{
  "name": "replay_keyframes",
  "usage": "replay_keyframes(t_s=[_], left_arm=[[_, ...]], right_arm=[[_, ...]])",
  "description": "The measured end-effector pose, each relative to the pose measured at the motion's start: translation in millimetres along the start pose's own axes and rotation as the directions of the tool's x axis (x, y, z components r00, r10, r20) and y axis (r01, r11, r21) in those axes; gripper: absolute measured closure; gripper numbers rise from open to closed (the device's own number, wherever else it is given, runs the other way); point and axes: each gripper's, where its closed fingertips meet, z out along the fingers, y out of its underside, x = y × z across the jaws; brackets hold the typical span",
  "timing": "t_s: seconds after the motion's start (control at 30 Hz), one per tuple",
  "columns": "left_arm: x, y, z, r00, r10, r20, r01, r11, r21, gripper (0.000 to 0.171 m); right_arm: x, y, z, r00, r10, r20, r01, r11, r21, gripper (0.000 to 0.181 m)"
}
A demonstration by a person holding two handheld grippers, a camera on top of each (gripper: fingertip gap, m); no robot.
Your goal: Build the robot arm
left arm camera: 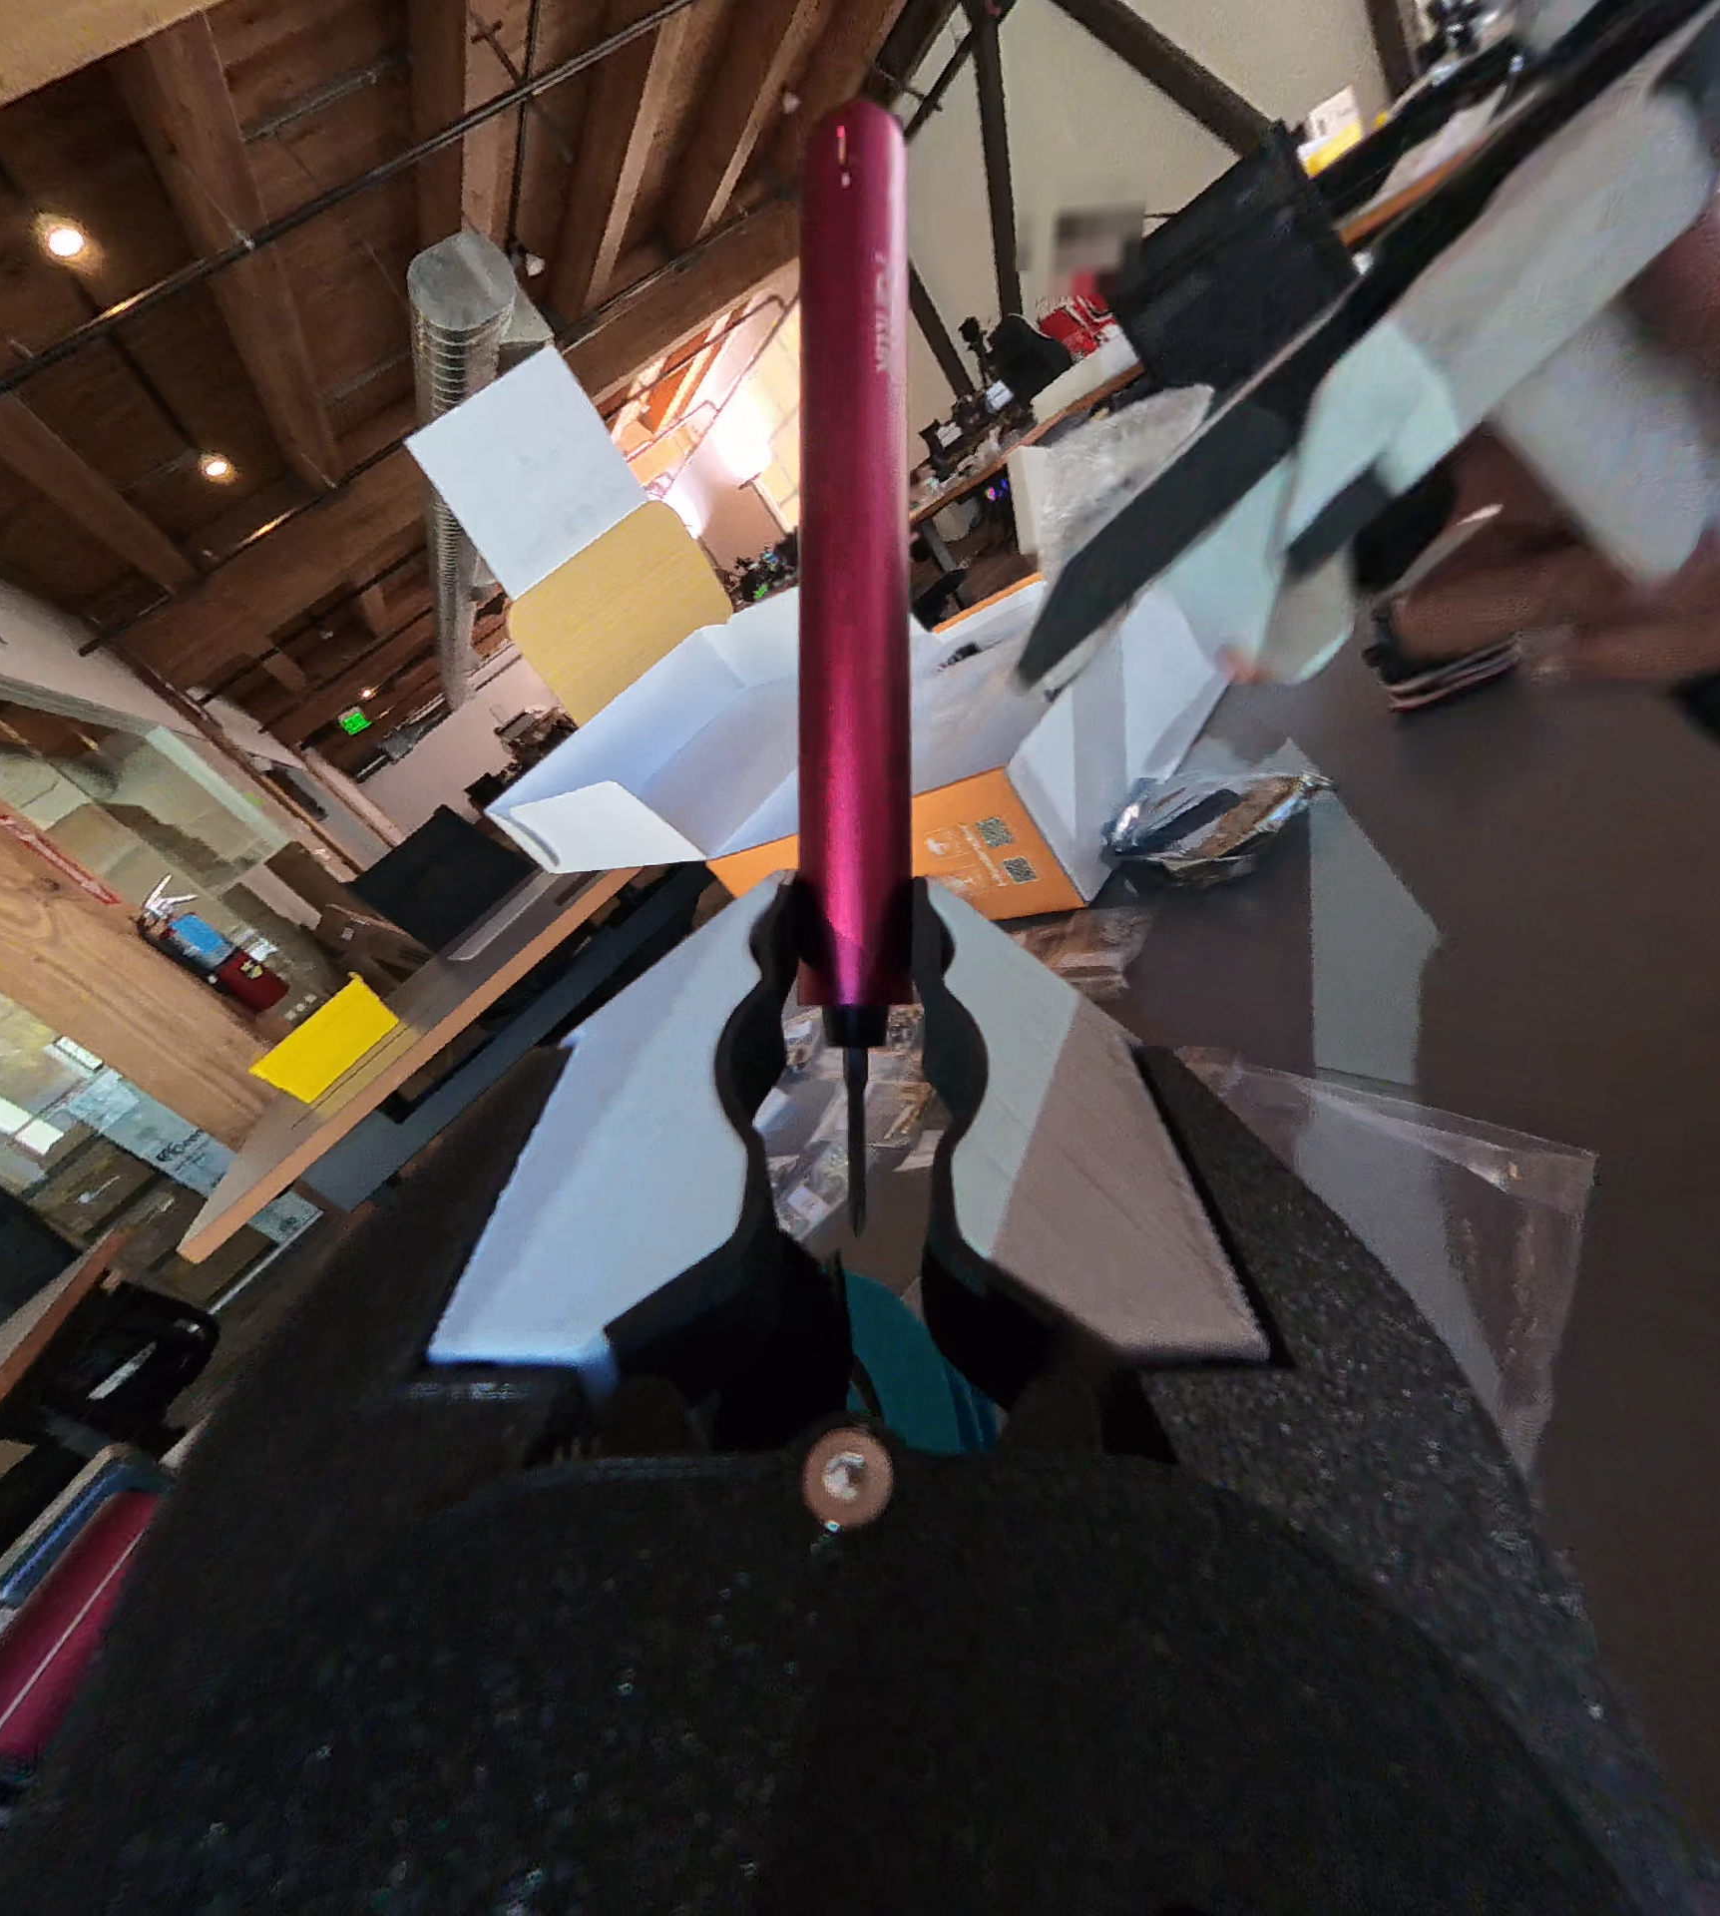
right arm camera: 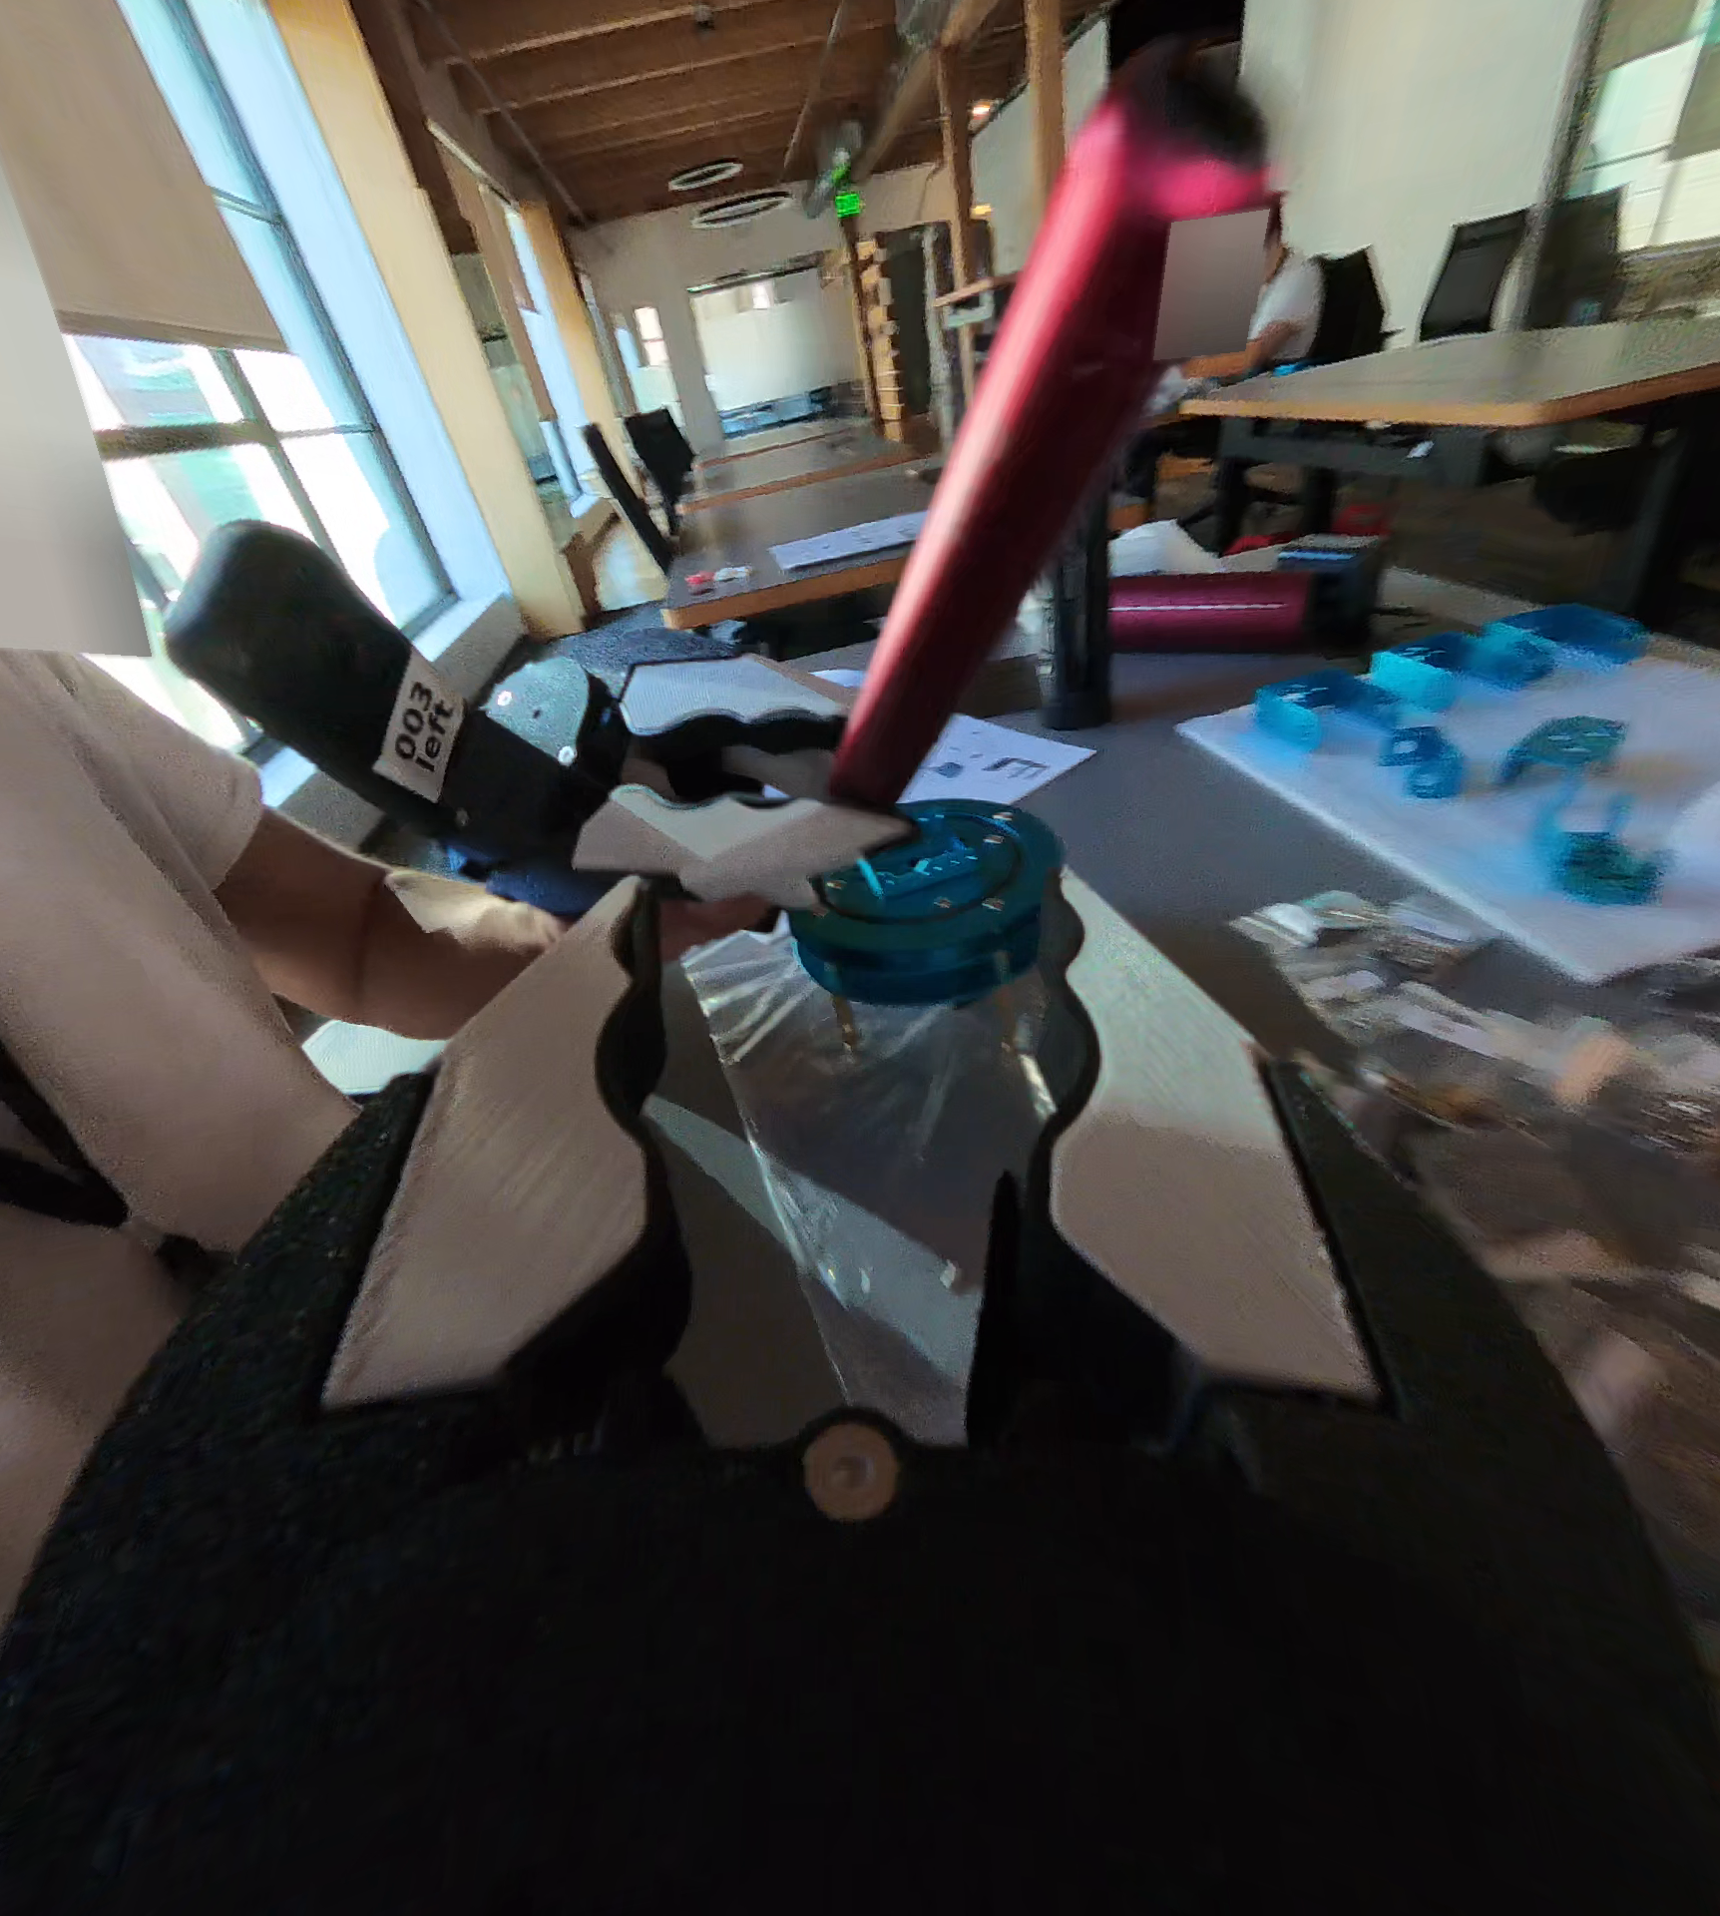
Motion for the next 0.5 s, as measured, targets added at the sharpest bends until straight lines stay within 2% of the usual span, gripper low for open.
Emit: replay_keyframes(t_s=[0.1, 0.2, 0.3, 0.37, 0.47, 0.5], left_arm=[[14.9, 0.6, 2.3, 0.999, 0.047, -0.021, -0.047, 0.999, -0.006, 0.152], [17.2, -1.4, 2.2, 0.998, 0.06, -0.017, -0.06, 0.998, -0.004, 0.152], [22.2, -4.2, 4.9, 0.998, 0.069, -0.009, -0.069, 0.998, 0.007, 0.151], [25.6, -5.2, 7.4, 0.997, 0.072, -0.003, -0.072, 0.997, 0.008, 0.151], [30.6, -10.3, 5.8, 0.995, 0.096, -0.007, -0.095, 0.995, 0.027, 0.151], [33.4, -8.9, 5.8, 0.995, 0.103, -0.017, -0.103, 0.994, 0.026, 0.151]], right_arm=[[-2.0, -8.4, 30.7, 0.999, 0.014, 0.041, -0.016, 0.997, 0.069, 0.116], [1.3, -6.7, 32.4, 0.995, 0.028, 0.093, -0.031, 0.999, 0.028, 0.14], [-0.6, 3.2, 42.9, 0.992, 0.035, 0.122, -0.029, 0.998, -0.05, 0.135], [8.4, 5.4, 43.6, 0.996, 0.025, 0.083, -0.02, 0.998, -0.06, 0.157], [4.4, 5.6, 38.7, 0.985, 0.082, 0.154, -0.074, 0.996, -0.055, 0.16], [4.8, 8.3, 36.8, 0.987, 0.058, 0.151, -0.048, 0.997, -0.067, 0.161]])
